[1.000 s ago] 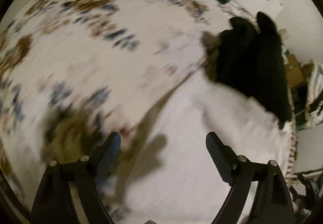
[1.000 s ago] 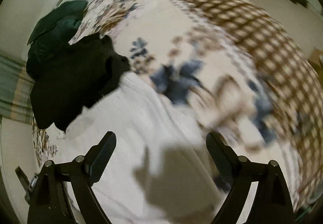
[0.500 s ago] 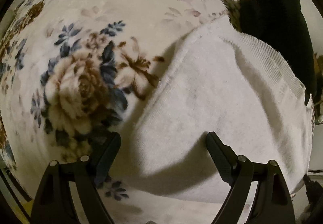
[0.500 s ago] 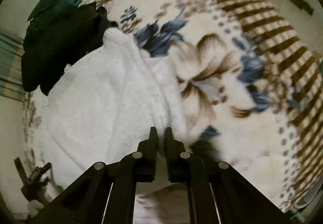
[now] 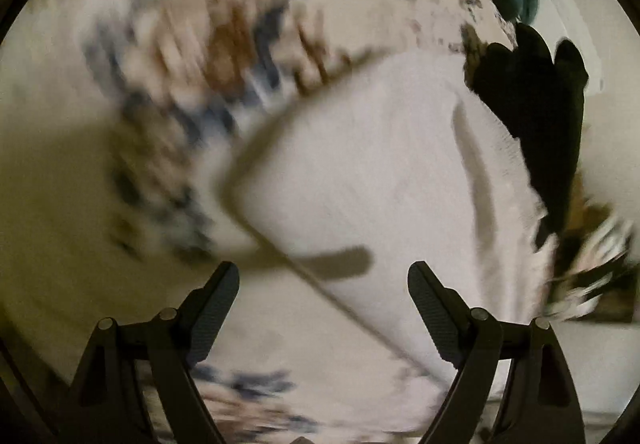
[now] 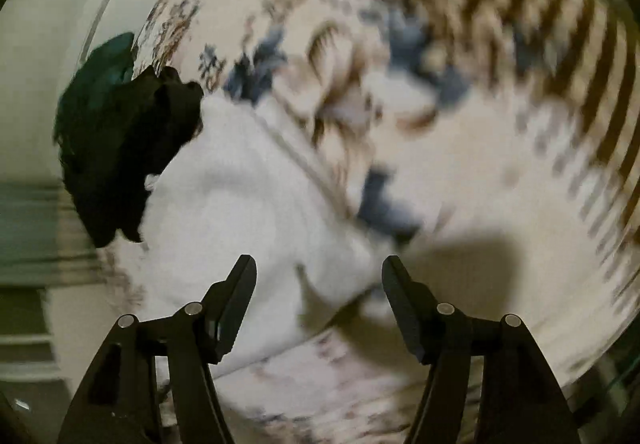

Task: Fold small clothes
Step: 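Lift the hem with both grippers and fold it toward the collar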

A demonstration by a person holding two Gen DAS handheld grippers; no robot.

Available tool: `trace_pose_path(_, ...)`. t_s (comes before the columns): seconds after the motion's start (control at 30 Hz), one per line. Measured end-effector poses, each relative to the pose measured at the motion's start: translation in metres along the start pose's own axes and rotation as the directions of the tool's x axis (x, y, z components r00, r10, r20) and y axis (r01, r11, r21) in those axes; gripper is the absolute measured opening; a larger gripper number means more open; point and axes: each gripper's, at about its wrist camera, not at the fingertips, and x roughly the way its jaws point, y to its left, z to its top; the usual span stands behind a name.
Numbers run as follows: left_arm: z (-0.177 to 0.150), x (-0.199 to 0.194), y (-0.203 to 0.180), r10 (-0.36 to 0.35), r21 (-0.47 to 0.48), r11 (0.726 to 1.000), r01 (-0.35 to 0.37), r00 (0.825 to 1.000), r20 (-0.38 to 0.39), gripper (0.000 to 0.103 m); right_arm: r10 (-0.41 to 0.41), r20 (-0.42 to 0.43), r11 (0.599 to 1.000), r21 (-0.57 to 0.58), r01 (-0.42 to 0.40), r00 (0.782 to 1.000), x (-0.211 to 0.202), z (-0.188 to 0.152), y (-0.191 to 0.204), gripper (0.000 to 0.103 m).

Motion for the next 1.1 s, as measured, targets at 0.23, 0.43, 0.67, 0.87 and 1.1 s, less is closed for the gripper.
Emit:
trace_pose_path(0.23,0.014,0.036,-0.01,-0.002,-0.068,0.998,0.007,0.997,0.083,0.086,0.151,-0.035,0.988,0.032,-0.15,0.988,0.074,-0.008,-0.001,0.068)
trace_pose_path(0.43,0.028,0.031,-0.017,0.014,-0.107,0.994,0.009,0.977,0.212,0.023,0.229,0.08,0.966,0.101,-0.237,0.97,0.087,-0.005,0.004,0.056)
trace_pose_path(0.67,0.004,-0.03,-0.041,-0.026,0.059,0.998,0.01,0.956,0.293,0.019,0.204,0.094,0.978,0.031,-0.208,0.974,0.059,-0.019,0.028,0.026)
trace_pose_path(0.87,-0.027,-0.072,-0.01,-0.013,0.061,0.998,-0.001,0.972,0.234,0.019,0.165,0.042,0.986,-0.015,-0.164,0.985,0.005,-0.046,0.013,0.025)
trace_pose_path(1.1,-0.061,-0.043,0.057,0.053,0.033,0.998,-0.056,0.996,0.074,0.029,0.104,-0.076,0.993,0.054,-0.1,0.992,0.01,-0.079,-0.058,0.029)
